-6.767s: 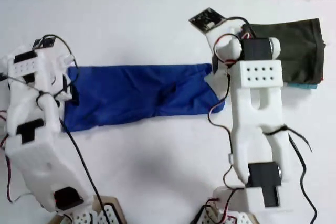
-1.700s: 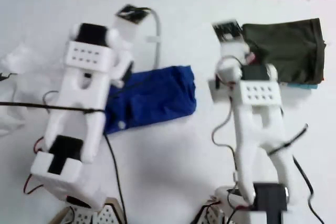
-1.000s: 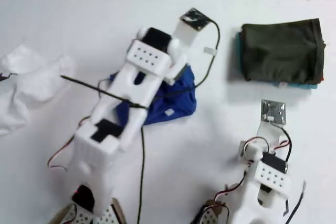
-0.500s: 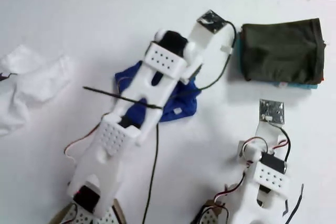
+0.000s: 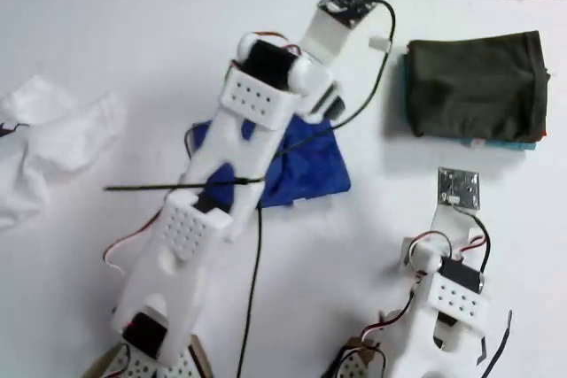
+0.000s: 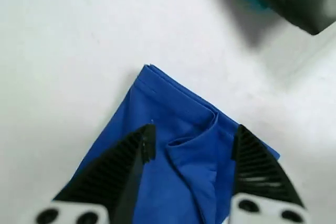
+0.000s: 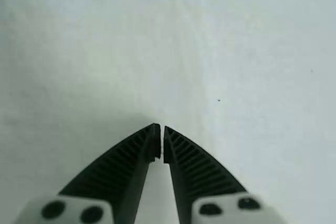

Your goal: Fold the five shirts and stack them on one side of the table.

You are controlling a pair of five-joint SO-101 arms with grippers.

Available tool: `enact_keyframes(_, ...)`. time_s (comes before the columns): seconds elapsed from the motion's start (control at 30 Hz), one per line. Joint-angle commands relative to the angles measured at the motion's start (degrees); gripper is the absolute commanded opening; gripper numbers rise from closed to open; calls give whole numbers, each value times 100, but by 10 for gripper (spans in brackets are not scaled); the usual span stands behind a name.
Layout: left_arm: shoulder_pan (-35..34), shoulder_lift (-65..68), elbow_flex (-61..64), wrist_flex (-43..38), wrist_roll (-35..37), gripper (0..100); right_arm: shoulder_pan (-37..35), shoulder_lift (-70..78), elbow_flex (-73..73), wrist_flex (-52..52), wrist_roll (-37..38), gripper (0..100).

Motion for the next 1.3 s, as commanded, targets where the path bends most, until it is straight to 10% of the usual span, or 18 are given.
enact_keyframes(0.0, -79, -686, 646, 97, 35, 38, -22, -145, -26, -92, 70, 19)
enact_keyframes(0.4, -237, -615, 3582, -782, 62, 24, -4, -145, -26, -92, 62, 19)
enact_keyframes(0.93, 862, -527, 3635, -607, 343, 24, 295, -145, -62, -101, -176, 19)
enact_keyframes(1.27, -387, -589, 2923, -615, 325, 24, 277, -145, -62, -101, -176, 19)
